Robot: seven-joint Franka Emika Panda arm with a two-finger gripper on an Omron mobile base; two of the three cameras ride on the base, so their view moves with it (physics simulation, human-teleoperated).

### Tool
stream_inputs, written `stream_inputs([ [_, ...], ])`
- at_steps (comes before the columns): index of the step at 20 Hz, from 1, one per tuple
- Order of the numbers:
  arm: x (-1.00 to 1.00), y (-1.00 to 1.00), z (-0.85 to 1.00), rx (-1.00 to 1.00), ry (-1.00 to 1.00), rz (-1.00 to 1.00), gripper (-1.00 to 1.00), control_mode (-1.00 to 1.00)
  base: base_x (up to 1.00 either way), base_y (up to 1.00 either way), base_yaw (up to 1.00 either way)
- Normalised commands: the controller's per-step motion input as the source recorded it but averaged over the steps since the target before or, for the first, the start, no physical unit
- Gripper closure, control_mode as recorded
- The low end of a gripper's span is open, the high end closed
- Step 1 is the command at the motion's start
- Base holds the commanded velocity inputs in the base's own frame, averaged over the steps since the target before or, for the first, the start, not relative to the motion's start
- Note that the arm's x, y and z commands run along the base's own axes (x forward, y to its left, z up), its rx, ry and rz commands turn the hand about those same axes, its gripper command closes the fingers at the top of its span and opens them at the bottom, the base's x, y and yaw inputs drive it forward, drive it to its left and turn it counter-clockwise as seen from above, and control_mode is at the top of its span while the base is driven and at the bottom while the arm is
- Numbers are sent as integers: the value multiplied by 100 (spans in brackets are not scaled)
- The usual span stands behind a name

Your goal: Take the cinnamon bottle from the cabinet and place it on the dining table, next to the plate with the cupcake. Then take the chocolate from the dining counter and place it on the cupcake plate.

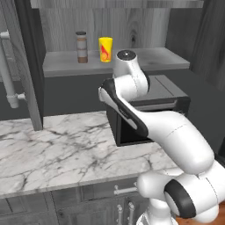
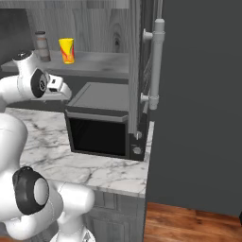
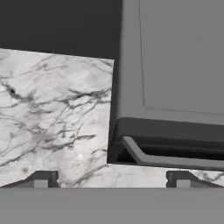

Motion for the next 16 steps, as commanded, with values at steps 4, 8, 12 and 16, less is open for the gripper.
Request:
stream_inputs([
  [4,43,92,70,0,-24,0,-100,-100,0,0,0],
  [8,26,65,95,0,-26,0,-100,-100,0,0,0],
  [12,16,14,94,2,-22,0,-100,-100,0,0,0],
  [16,50,0,77,7,-16,0,-100,-100,0,0,0],
])
